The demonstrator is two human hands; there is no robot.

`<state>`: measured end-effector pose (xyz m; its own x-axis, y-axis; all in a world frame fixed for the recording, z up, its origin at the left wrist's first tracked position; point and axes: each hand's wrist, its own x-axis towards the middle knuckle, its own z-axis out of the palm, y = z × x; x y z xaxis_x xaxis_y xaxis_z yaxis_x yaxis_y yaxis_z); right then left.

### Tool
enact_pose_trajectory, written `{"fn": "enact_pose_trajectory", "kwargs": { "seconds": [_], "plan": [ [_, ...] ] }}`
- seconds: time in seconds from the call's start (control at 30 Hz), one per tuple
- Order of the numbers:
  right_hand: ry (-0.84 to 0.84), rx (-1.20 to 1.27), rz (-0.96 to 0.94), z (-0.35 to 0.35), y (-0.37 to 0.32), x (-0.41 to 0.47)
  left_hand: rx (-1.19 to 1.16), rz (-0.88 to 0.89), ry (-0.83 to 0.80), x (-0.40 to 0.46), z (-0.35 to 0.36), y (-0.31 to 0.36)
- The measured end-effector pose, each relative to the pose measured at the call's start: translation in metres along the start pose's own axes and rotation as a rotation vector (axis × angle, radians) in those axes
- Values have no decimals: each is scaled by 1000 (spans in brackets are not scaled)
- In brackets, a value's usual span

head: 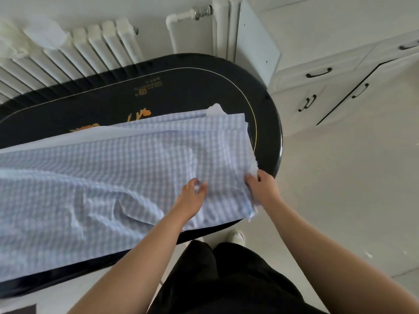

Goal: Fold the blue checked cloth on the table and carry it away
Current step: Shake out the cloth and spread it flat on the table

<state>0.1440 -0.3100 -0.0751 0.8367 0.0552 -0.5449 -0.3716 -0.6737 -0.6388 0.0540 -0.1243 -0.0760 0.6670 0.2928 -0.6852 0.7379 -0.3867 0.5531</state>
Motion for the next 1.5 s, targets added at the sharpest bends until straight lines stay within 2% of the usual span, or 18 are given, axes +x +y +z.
{"fn": "enact_pose_trajectory", "kwargs": {
  "seconds": [0.1,0.2,0.3,0.37,0.43,0.53,0.6,0.7,0.8,0.9,1.03,1.27,1.4,1.5],
  "plan": [
    [-8,-368,-378,11,-19,-16,-212,-45,8,3,-8,27],
    [-106,-617,-680,28,-40,-30,-272,-51,-18,7,-11,54],
    [-265,-840,-810,36,-48,-26,-231,-76,19,14,-12,63],
    [-354,-784,-767,34,-50,-21,-113,-68,210,22,-17,58],
    [-388,-559,-599,31,-50,-12,-109,-69,335,28,-24,45],
    [-225,-122,-297,26,-40,20,-271,-112,415,30,-29,19],
    [-103,-34,-197,19,-35,44,-192,-72,465,28,-29,4],
    [-138,-82,-59,11,-39,72,185,53,472,32,-27,-8],
    [-122,-145,-79,6,-61,95,421,74,362,45,-29,-6],
    [-117,-242,-136,0,-86,120,436,-123,173,59,-33,-5],
    [-186,-341,-259,-3,-123,167,418,-371,51,76,-30,3],
    [-390,-301,-323,17,-189,241,478,-477,20,86,-24,19],
    [-598,-538,-346,24,-205,261,493,-551,17,88,-18,26],
    [-779,-684,-242,21,-216,264,473,-598,7,88,-14,28]
  ]
}}
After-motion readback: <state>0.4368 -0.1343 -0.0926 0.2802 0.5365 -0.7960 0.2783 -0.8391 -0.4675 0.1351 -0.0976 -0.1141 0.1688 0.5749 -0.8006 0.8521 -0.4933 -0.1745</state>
